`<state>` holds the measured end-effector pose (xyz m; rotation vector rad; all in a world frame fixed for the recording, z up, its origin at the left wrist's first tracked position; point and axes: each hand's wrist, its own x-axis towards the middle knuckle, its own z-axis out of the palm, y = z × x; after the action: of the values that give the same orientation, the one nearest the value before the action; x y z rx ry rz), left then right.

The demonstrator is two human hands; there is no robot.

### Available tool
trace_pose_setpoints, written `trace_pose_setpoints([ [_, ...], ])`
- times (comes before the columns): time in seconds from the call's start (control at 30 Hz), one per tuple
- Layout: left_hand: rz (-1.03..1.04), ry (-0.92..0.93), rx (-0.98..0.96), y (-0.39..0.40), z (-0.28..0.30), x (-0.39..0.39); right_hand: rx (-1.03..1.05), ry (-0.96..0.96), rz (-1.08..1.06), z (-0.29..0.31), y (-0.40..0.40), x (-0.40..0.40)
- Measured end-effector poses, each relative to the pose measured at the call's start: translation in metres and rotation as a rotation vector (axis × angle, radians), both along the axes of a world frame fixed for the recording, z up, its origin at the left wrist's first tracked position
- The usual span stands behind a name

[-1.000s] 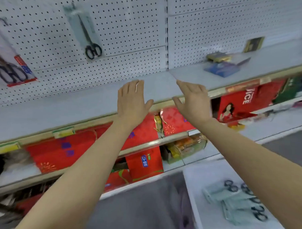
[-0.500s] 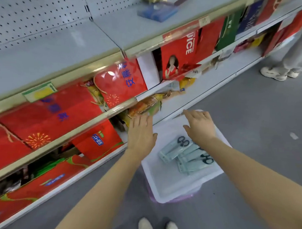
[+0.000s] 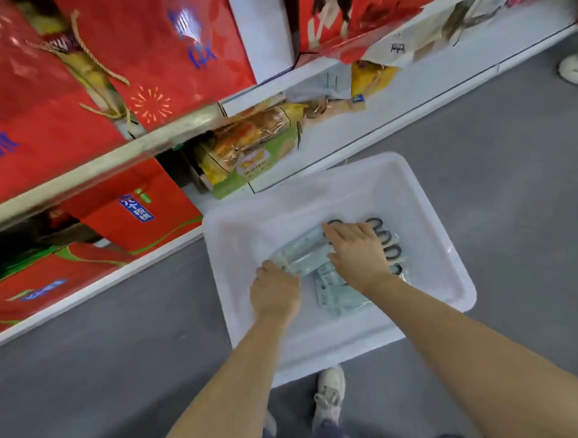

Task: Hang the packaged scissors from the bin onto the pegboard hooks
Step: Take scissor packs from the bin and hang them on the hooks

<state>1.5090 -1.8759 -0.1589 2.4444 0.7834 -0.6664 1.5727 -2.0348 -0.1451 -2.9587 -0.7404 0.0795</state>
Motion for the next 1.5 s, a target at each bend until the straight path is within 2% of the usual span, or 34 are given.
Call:
trace_pose_setpoints([
  [0.07, 0.434, 0.075, -0.251, -0.001, -0.022, 0.005, -0.017, 0.025, 0.01, -0.011, -0.005, 0.003],
  [0.13, 0.786, 0.024, -0.511, 0.001, -0.046, 0.009, -0.01, 0.063, 0.023, -0.021, -0.009, 0.008],
  [0.2, 1.042, -0.073, -0.673, 0.0, -0.059, 0.012, 0.018, 0.164, 0.035, -0.027, -0.009, 0.014],
  [0.27, 1.153, -0.181, -0.782, -0.004, -0.059, 0.015, 0.062, 0.261, 0.044, -0.033, -0.007, 0.024],
  [0.43, 1.006, -0.366, -0.874, 0.01, -0.047, 0.032, 0.06, 0.427, 0.126, -0.04, -0.004, 0.065],
  [0.53, 0.814, -0.398, -0.891, 0.022, -0.036, 0.047, 0.146, 0.544, -0.01, -0.03, -0.006, 0.088],
  [0.6, 0.803, -0.391, -0.894, 0.023, -0.031, 0.057, 0.287, 0.613, -0.141, -0.023, -0.011, 0.095],
  [0.67, 0.901, -0.286, -0.834, 0.013, -0.035, 0.059, 0.356, 0.641, -0.239, -0.016, -0.017, 0.095],
  [0.73, 0.923, -0.088, -0.737, -0.007, -0.048, 0.053, 0.358, 0.63, -0.285, -0.012, -0.024, 0.095],
  [0.83, 0.604, 0.118, -0.53, -0.045, -0.056, 0.039, 0.399, 0.614, -0.357, -0.009, -0.035, 0.098],
  [0.87, 0.515, 0.14, -0.437, -0.055, -0.055, 0.037, 0.412, 0.609, -0.377, -0.008, -0.038, 0.098],
  [0.93, 0.466, 0.133, -0.336, -0.067, -0.055, 0.037, 0.434, 0.603, -0.395, -0.007, -0.042, 0.098],
  [1.1, 0.553, 0.143, -0.396, -0.063, -0.076, 0.046, 0.521, 0.621, -0.417, 0.0, -0.049, 0.092],
  [1.27, 0.613, 0.0, -0.318, -0.031, -0.07, 0.043, 0.603, 0.628, -0.45, 0.001, -0.049, 0.082],
  [1.33, 0.835, -0.096, -0.476, -0.014, -0.059, 0.044, 0.617, 0.639, -0.474, -0.003, -0.047, 0.077],
  [1.43, 1.235, -0.215, -0.897, 0.003, -0.045, 0.039, 0.596, 0.692, -0.508, -0.011, -0.04, 0.067],
  [1.5, 1.338, -0.211, -1.066, 0.003, -0.034, 0.036, 0.604, 0.724, -0.522, -0.019, -0.033, 0.061],
])
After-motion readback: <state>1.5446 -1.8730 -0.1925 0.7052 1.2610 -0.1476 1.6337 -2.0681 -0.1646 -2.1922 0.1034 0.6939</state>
